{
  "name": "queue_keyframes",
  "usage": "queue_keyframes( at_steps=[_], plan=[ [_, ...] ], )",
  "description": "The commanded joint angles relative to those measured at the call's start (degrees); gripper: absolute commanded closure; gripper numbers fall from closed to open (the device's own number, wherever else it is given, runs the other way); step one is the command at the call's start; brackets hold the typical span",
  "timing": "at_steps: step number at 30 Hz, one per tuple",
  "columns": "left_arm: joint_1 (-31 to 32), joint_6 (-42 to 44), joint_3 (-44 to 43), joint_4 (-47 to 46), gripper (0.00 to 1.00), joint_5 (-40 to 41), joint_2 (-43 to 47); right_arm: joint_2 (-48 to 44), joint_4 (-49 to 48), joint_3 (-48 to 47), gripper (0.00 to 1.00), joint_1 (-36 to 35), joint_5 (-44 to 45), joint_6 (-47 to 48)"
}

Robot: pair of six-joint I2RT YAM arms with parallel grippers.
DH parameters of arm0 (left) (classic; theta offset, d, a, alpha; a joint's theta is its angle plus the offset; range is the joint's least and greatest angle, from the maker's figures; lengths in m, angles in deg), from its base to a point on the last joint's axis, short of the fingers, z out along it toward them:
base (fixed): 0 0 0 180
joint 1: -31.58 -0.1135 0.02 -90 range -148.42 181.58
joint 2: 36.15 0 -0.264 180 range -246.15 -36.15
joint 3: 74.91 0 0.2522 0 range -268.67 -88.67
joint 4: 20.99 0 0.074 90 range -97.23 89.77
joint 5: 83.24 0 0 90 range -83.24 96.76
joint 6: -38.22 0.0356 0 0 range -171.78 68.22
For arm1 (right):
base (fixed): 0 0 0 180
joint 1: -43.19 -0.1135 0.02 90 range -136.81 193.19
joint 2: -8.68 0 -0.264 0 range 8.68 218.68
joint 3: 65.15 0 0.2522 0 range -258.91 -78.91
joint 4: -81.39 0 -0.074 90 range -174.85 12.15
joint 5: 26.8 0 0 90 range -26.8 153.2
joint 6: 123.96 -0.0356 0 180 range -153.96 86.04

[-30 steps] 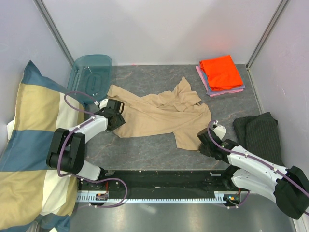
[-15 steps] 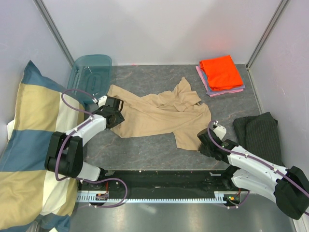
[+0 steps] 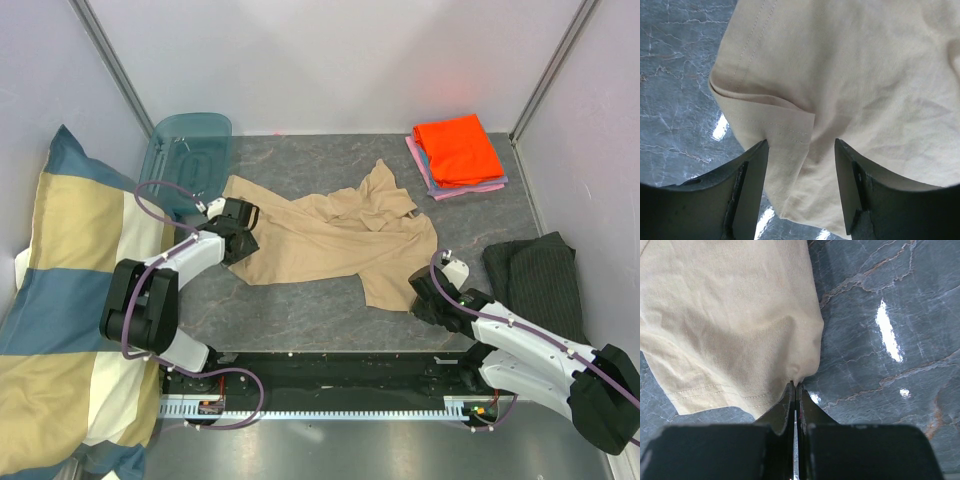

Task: Fold and stack the t-shirts
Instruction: Flatten out the tshirt

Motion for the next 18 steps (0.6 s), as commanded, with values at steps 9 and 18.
queue_keyframes(
  at_steps=[9,18],
  plan=[
    [0.1,1.8,-2.5,-0.9,0.81,4.0,-2.4,-0.8,-0.6,0.7,1.0,-0.4,-0.1,0.1],
    [0.1,2.0,-2.0,-0.7,0.98,4.5,-2.1,-0.8,-0.6,0.6,1.0,-0.4,-0.1,0.1]
  ],
)
